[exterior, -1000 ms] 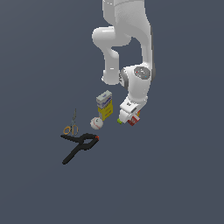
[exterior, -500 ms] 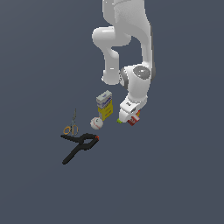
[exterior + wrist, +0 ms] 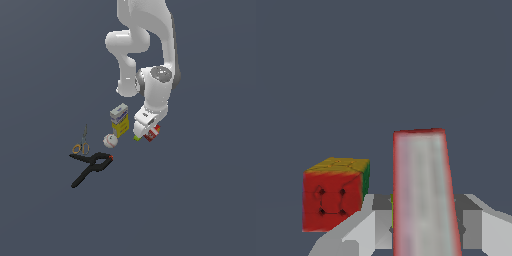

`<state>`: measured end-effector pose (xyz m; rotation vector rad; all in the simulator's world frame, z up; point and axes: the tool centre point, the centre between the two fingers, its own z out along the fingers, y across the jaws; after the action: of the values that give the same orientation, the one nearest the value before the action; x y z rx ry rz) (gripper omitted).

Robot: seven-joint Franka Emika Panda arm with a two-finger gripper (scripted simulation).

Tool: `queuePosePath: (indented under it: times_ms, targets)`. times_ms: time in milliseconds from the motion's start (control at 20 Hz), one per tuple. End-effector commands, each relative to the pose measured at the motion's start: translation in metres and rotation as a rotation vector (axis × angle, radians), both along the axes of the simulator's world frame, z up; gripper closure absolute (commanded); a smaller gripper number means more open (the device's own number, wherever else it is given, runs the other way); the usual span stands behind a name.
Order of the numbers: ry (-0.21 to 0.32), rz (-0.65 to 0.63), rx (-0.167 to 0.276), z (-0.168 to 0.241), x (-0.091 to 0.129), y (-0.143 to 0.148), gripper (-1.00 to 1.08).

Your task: Pick up a designated object from a clutter of objects.

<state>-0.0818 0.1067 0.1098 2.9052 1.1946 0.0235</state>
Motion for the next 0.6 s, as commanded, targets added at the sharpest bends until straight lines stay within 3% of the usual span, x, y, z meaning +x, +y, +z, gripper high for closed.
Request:
queuePosePath:
  times_ms: [0,550]
  targets:
    - [0.000,0.000,0.001,0.016,0.005,-0.005,1.08]
    - [0.005,-0.001,0.002,0.110,0.035,-0.036,1.08]
